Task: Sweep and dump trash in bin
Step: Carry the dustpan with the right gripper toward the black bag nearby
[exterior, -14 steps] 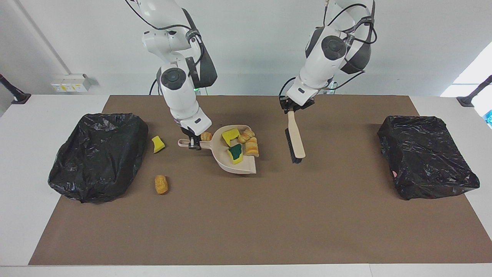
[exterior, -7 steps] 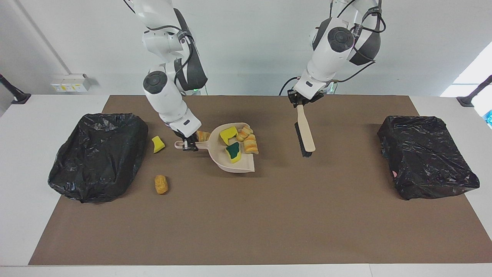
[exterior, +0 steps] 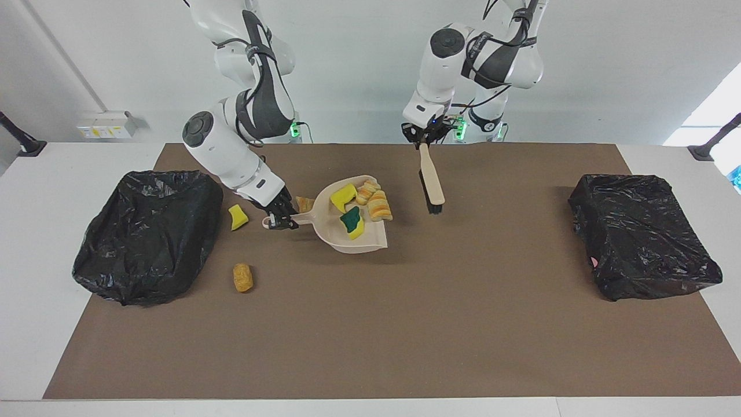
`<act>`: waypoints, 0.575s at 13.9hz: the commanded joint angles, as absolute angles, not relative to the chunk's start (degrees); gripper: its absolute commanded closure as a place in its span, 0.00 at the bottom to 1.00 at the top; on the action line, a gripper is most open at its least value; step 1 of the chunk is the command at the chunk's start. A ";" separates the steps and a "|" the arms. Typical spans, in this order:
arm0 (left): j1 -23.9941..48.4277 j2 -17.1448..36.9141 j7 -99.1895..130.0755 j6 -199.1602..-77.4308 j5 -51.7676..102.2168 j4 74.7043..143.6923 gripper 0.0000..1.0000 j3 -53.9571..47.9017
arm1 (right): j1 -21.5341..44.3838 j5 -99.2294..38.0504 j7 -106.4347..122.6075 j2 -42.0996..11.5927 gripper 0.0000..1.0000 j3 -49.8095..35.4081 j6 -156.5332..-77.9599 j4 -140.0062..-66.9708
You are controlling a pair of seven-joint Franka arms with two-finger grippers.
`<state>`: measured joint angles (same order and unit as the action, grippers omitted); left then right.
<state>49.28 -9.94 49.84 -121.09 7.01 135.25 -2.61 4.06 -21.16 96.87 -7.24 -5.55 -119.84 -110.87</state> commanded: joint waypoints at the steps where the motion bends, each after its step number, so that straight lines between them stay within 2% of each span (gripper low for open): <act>1: 52.90 -7.66 51.15 -125.50 7.21 136.32 1.00 -1.67 | 2.73 -20.04 97.47 -7.38 1.00 -5.71 -116.55 -108.02; 8: 54.05 -5.98 50.10 -129.99 7.91 137.81 1.00 -1.67 | -1.14 -16.79 97.29 -8.61 1.00 -5.45 -111.36 -101.08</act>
<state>52.80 -5.62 50.36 -127.52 7.28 136.25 -2.62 0.09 -18.17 96.87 -7.56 -5.11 -113.85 -104.02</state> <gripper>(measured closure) 0.740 0.692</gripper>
